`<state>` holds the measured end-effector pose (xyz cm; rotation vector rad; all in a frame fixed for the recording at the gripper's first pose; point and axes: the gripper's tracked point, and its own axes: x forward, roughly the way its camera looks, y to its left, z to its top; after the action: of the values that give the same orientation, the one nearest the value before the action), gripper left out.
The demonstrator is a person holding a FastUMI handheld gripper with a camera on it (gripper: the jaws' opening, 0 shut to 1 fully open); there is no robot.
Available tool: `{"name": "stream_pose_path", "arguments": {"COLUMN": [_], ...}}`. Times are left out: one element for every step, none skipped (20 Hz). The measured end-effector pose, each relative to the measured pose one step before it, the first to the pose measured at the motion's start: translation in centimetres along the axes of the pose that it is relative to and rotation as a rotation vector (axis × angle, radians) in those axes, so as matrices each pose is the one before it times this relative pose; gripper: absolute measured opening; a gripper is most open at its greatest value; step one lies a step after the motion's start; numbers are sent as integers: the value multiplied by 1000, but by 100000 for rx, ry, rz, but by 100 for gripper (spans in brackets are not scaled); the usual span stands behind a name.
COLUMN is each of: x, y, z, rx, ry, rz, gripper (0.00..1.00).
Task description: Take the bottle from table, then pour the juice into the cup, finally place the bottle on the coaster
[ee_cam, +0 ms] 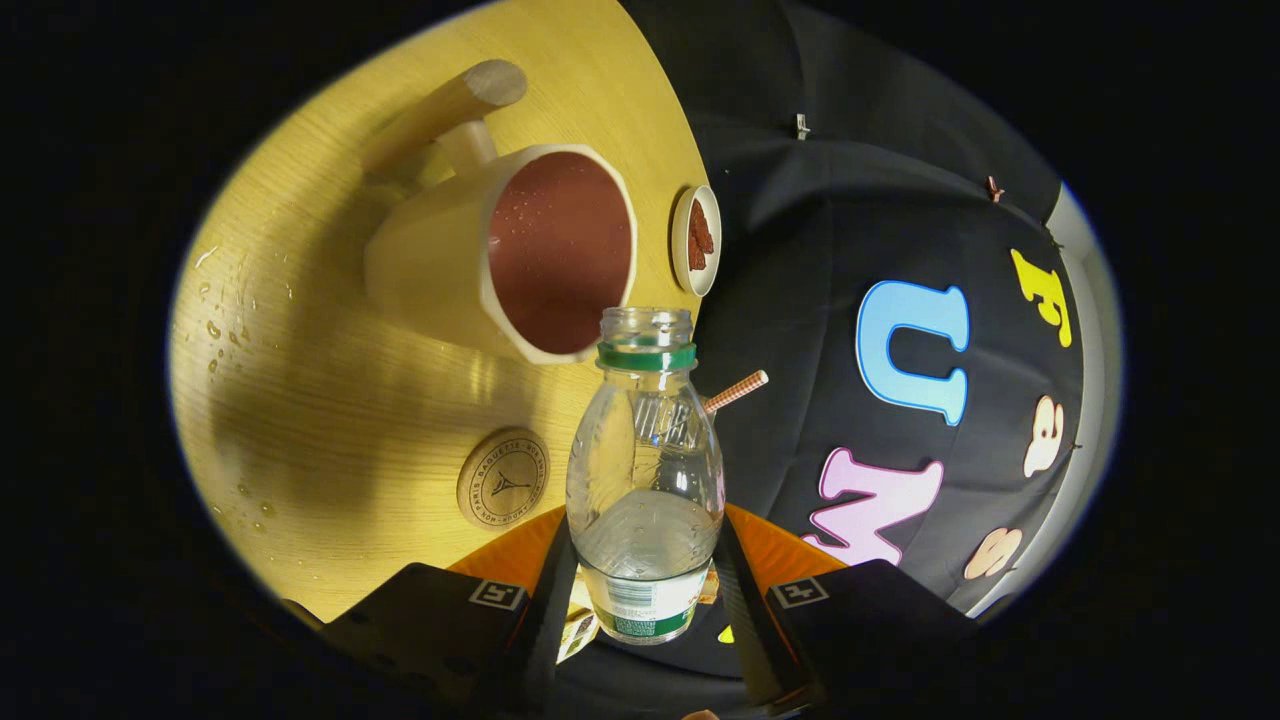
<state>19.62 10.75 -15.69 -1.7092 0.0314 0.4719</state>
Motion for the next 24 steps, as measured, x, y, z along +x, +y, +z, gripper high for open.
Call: {"name": "stream_pose_path", "arguments": {"x": [52,49,-20,-128,10,-144,52,-27,13,35,59,12,76,-69,23,-67,2,-77,139,-8,-21,-62,-28,15], "y": [-68,-34,37,-71,-23,-42,-173,-209,-141,-80,-14,65,-65,-21,-29,-85,-91,-36,-36,-65,-63,-59,-54,-66], "z": [62,-13,42,108,229,145,180,77,163,-117,-260,-174,5,17,84,113,59,42,2,-26,5,33,91,-27], "rx": [-742,-751,-812,-821,-915,-1264,-1832,-2033,-1650,-877,29,345,163,-57,-442,-683,-687,-597,-472,-463,-570,-570,-672,-564], "ry": [-15,-93,-136,-291,-401,-449,-650,-766,-596,5,334,609,471,141,-156,-374,-406,-322,-129,-32,-47,-8,-139,-5], "rz": [-66,-135,-192,-152,-189,25,-345,-517,-483,-162,104,237,79,-44,-60,-199,-194,-64,-70,-75,-150,-38,-55,-43], "gripper": [73,73,73,74,73,73,74,73,73,73,73,74,73,73,73,73,73,73,73,73,73,73,73,73]}}
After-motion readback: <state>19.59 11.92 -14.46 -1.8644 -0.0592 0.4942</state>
